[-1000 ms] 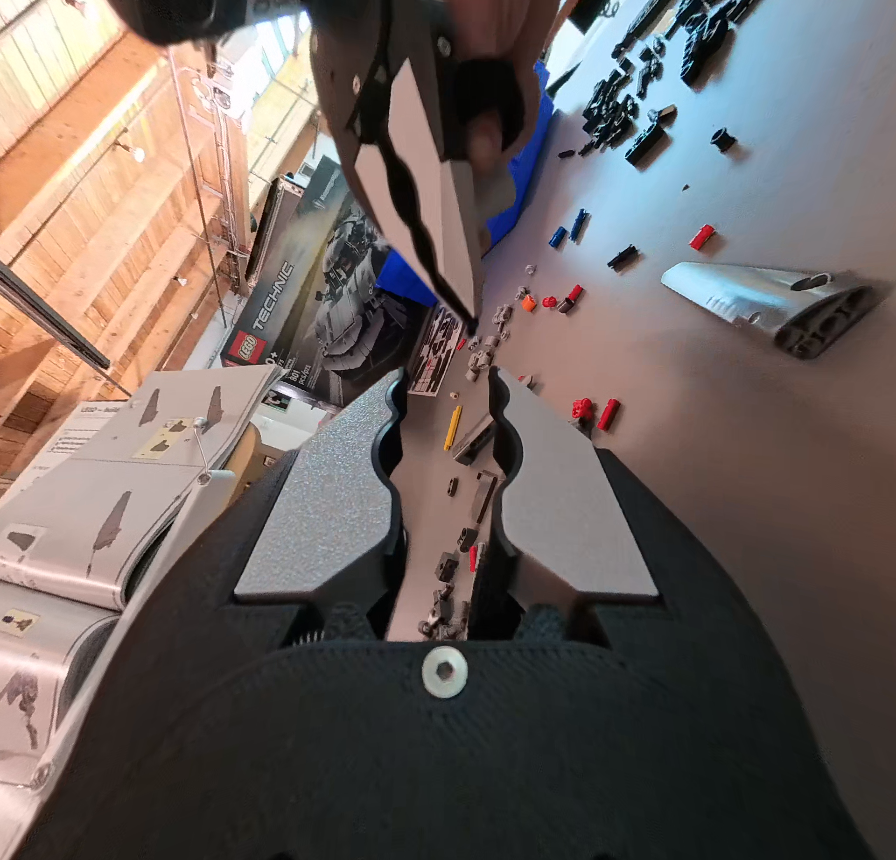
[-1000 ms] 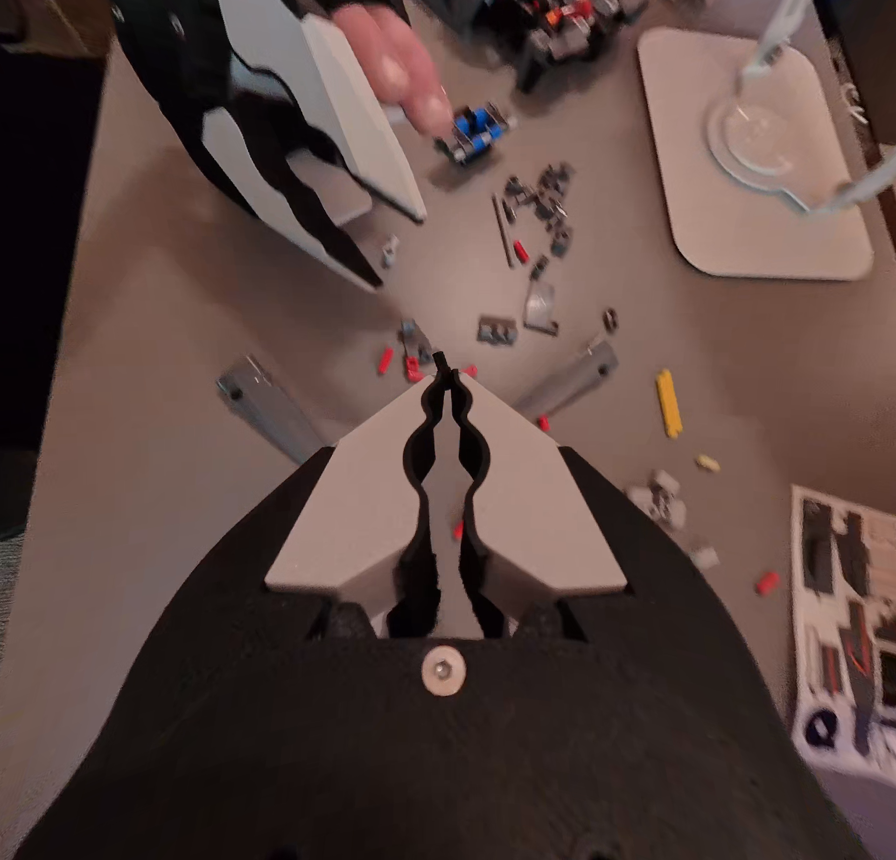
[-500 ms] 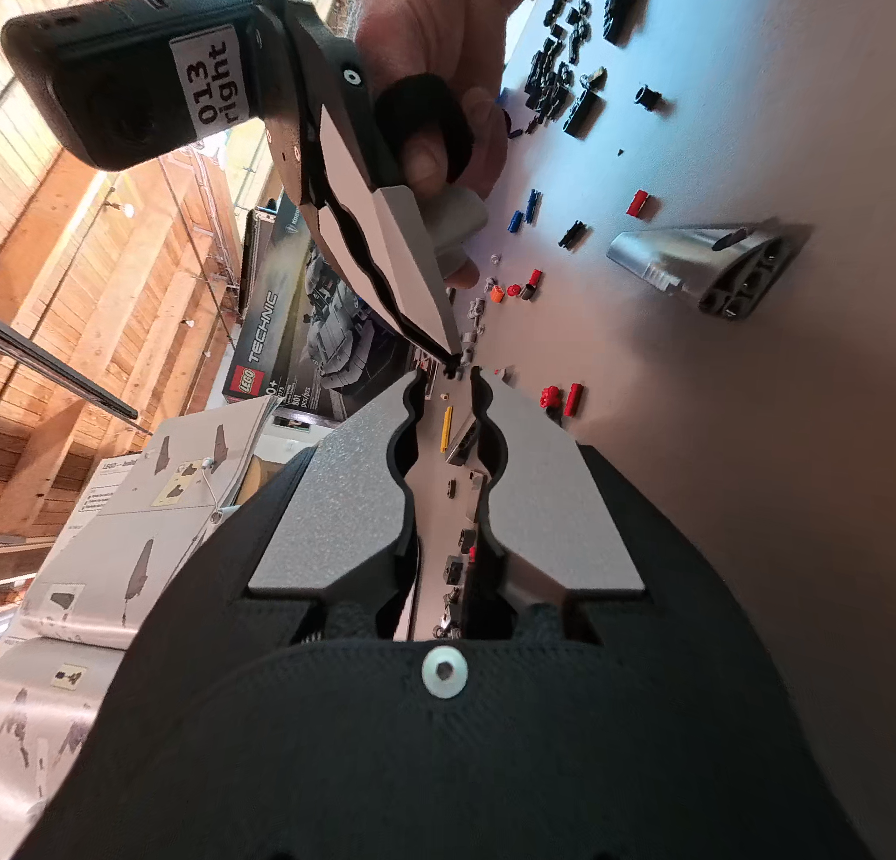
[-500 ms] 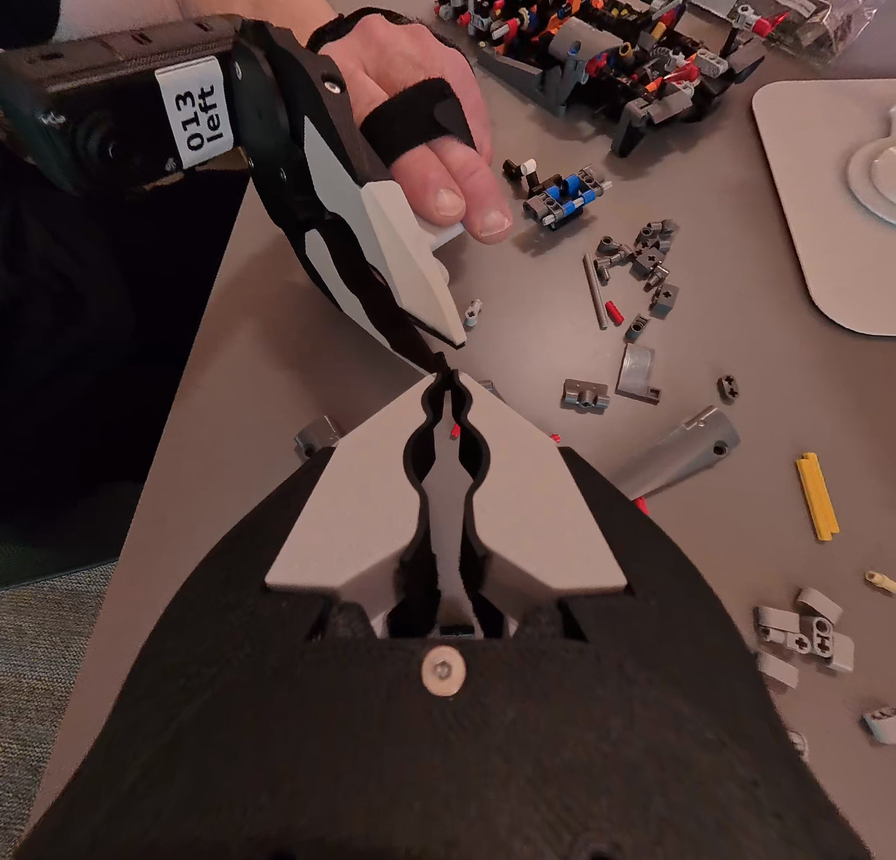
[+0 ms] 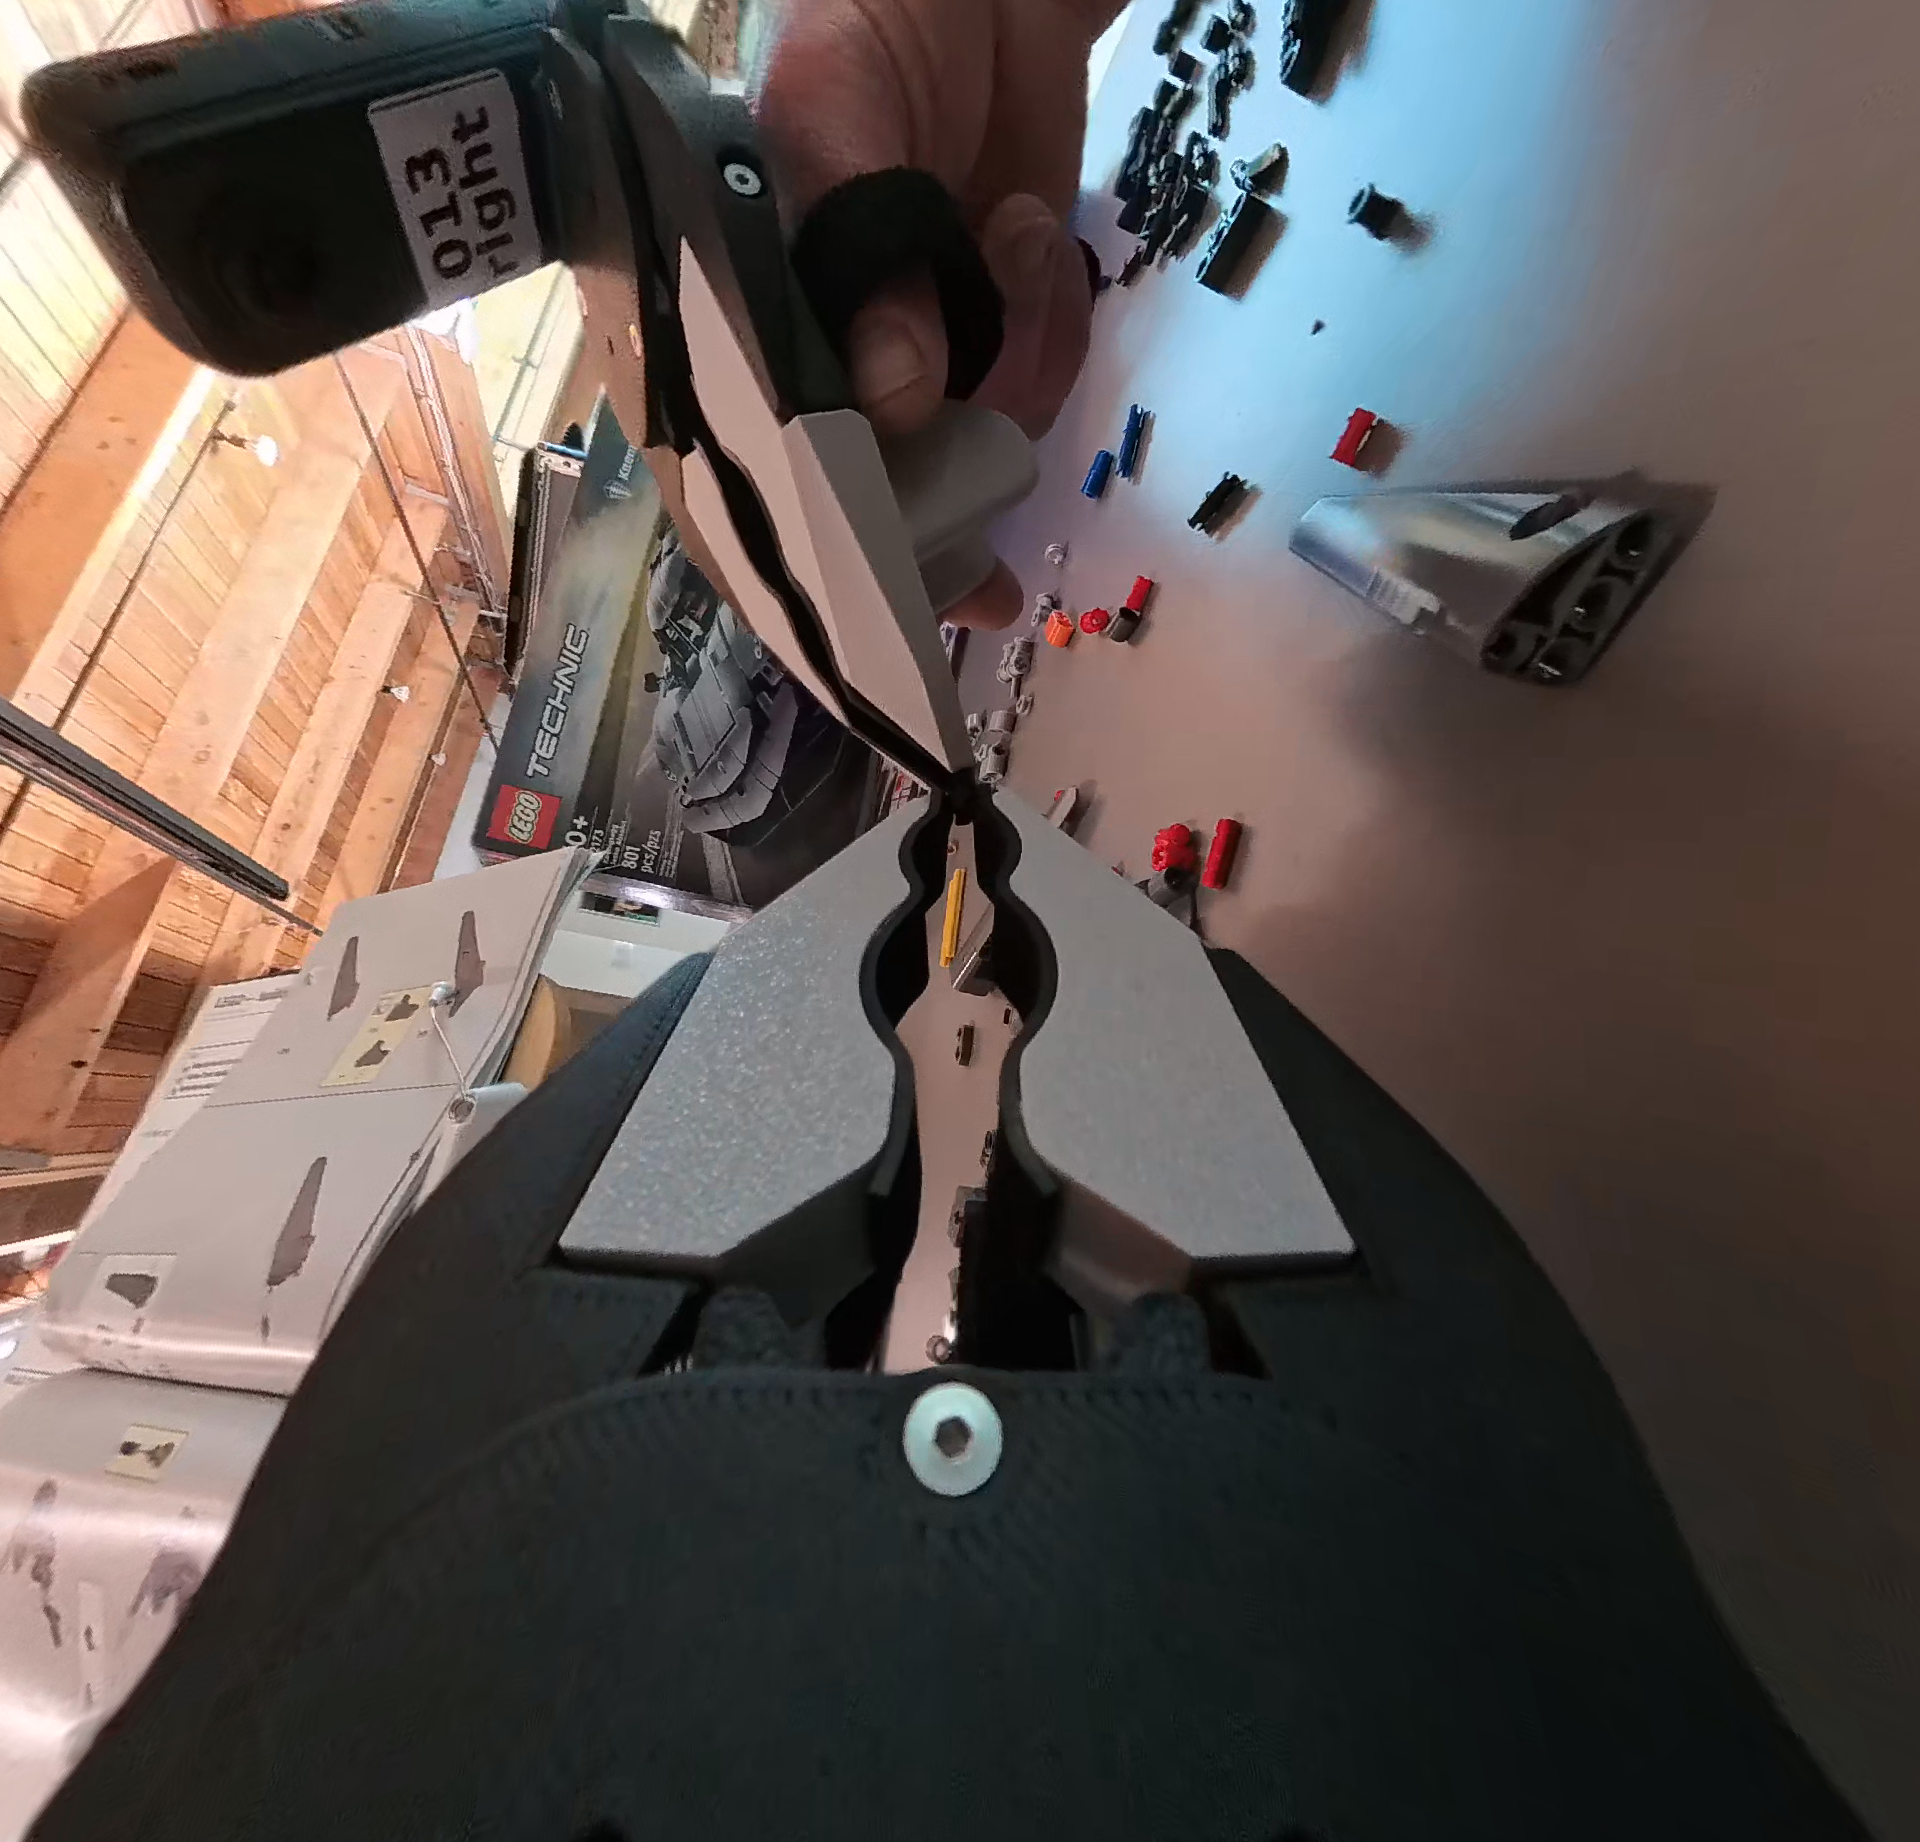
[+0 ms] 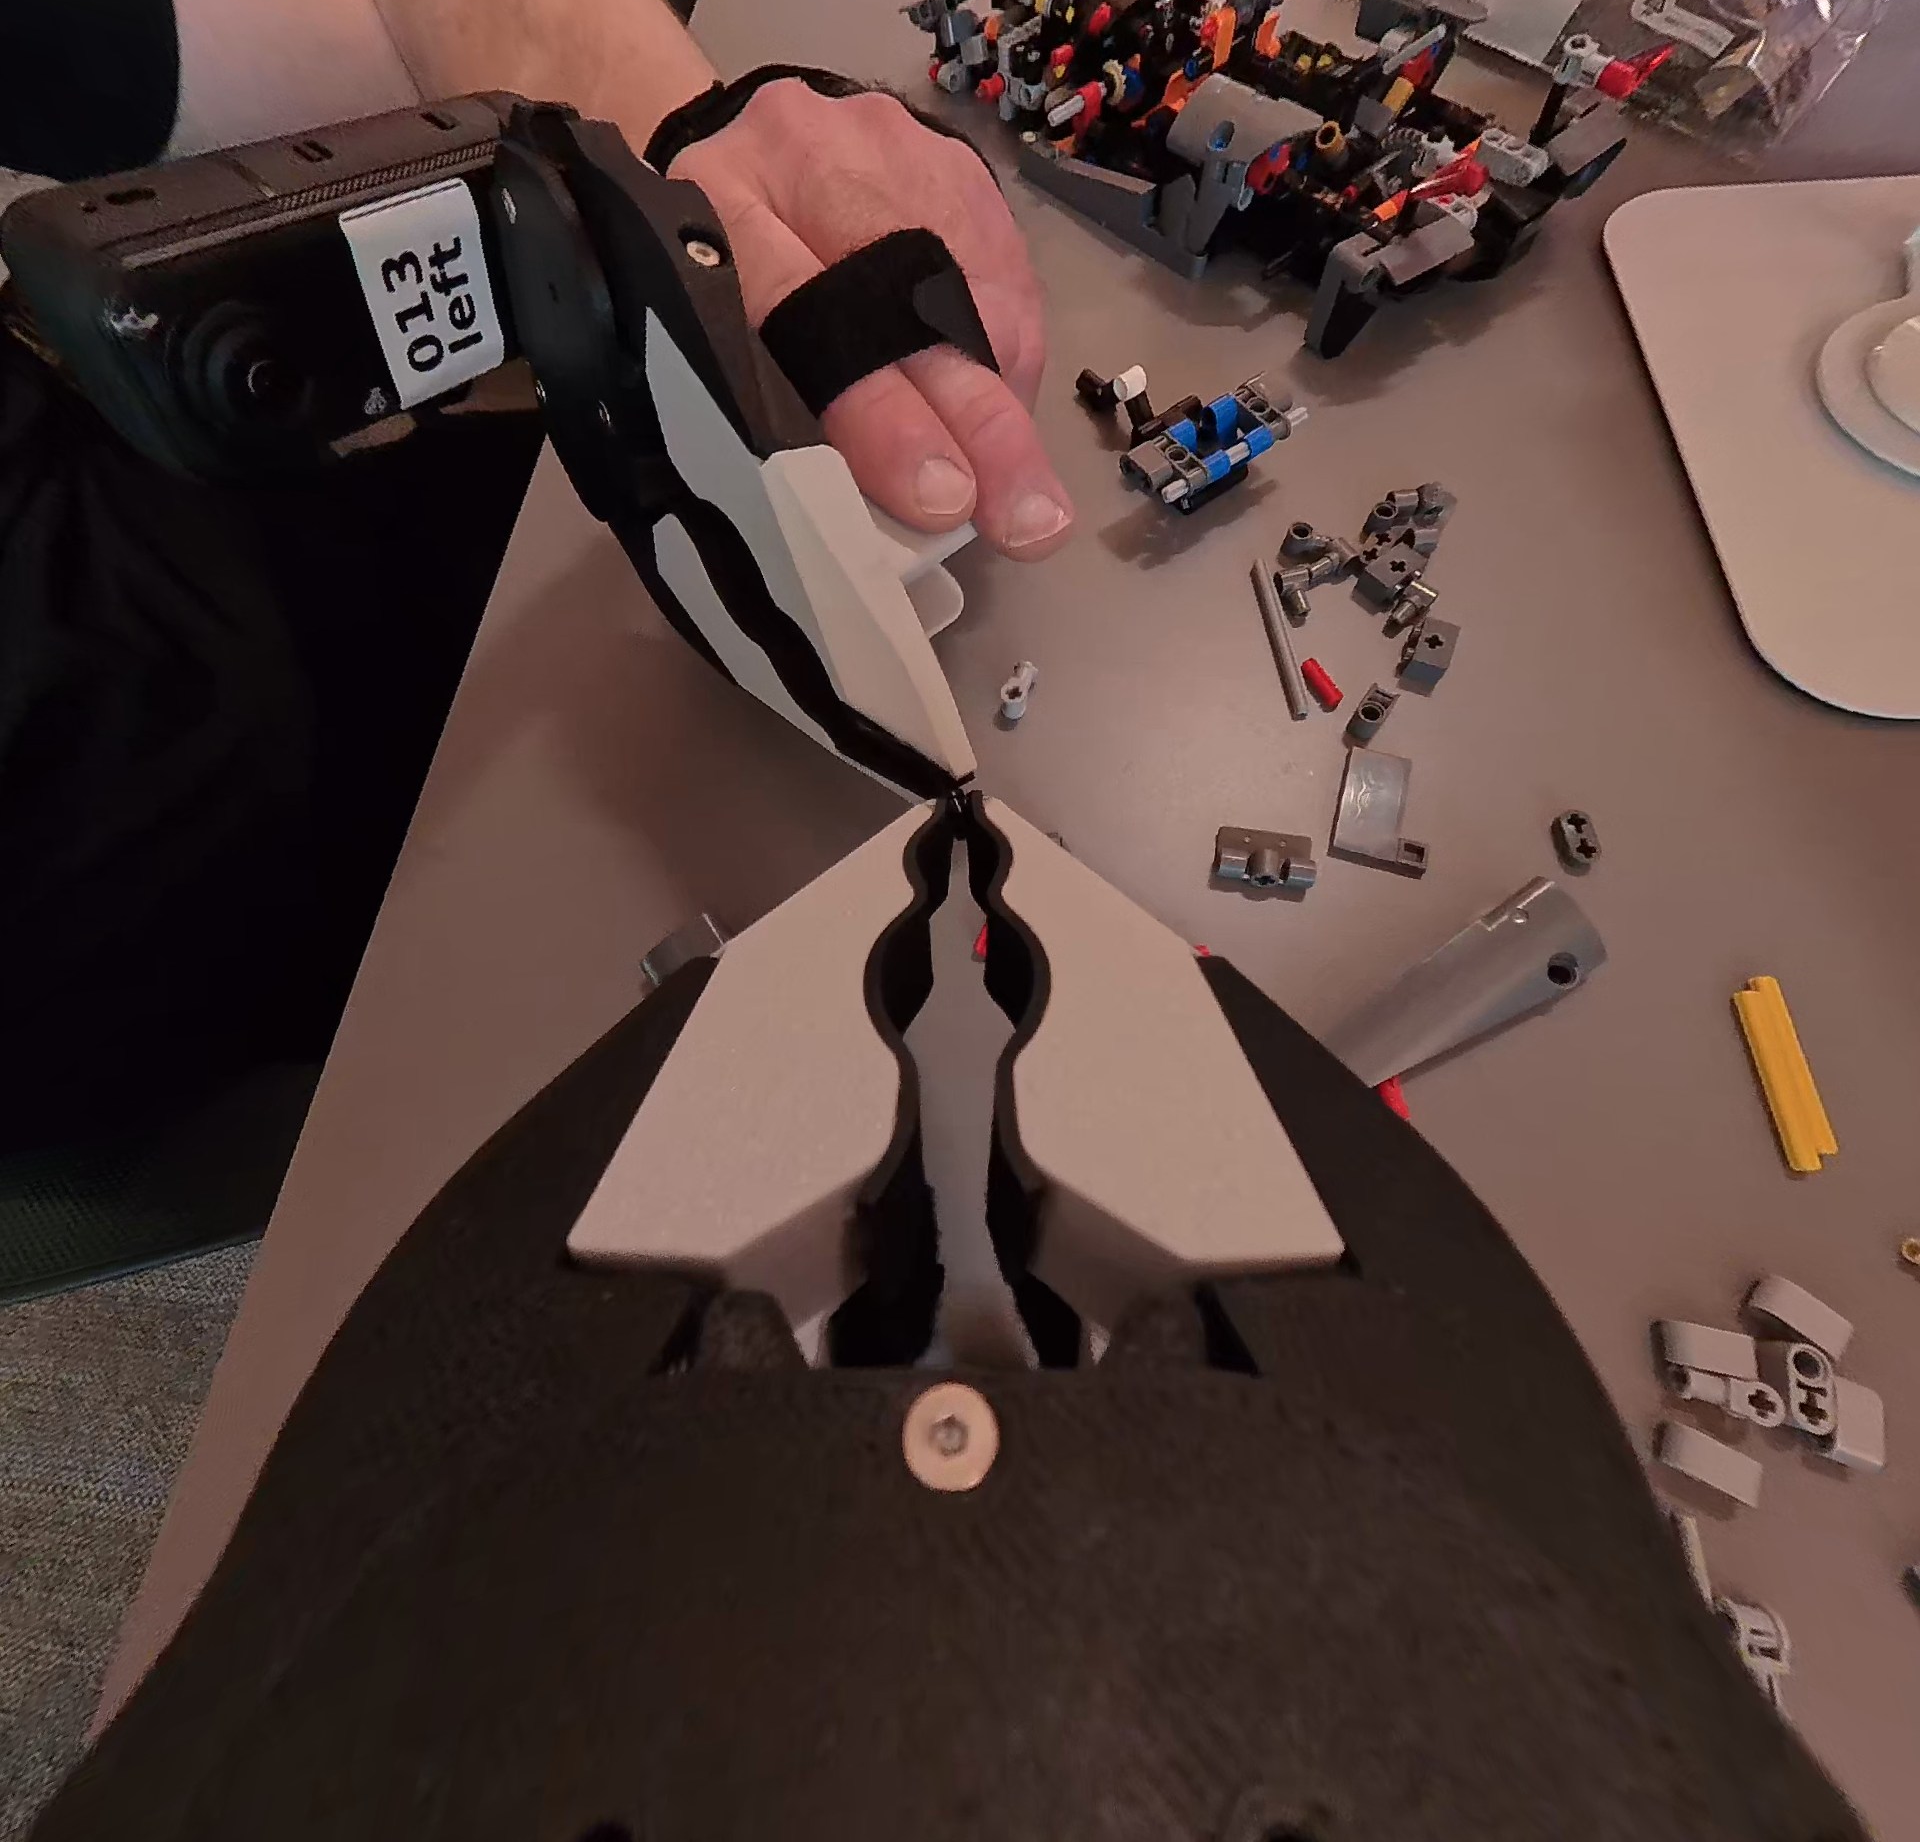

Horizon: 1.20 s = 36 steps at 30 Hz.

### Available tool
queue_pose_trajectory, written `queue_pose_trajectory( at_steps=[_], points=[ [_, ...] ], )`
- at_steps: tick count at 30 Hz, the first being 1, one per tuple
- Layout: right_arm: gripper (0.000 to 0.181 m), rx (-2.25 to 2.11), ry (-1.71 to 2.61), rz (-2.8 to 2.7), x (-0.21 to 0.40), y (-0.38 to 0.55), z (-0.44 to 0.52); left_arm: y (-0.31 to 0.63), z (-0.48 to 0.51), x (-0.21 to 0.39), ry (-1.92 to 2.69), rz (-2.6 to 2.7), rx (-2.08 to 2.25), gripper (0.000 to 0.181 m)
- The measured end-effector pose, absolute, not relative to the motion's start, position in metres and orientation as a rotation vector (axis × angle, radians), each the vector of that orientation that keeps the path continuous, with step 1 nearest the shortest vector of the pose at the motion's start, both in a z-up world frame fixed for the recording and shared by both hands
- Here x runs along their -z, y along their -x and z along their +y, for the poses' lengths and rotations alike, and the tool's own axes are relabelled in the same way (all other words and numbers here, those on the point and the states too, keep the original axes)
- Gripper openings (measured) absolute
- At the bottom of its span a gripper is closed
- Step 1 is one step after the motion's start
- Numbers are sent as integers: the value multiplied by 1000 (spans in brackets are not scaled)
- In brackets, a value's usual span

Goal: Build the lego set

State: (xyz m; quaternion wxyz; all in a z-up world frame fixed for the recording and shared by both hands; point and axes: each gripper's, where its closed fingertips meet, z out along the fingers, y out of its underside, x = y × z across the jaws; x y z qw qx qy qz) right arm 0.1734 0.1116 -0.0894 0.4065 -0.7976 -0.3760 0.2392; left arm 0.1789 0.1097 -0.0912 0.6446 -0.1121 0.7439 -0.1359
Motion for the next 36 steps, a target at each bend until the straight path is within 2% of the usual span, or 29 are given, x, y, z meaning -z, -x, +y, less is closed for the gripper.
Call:
queue_pose_trajectory(
  at_steps=[12,23,33,36],
  points=[
    [13,-622,1851,-945,67,-166,110,-173,111,65,329,1620,451,1],
    [6,-616,1783,-931,59,-163,113,-169,110,56,342,1597,515,1],
    [7,-617,1776,-935,62,-160,114,-168,111,52,352,1587,532,1],
    [1,-601,1765,-937,61,-160,115,-167,110,52,347,1585,535,1]
  ],
)
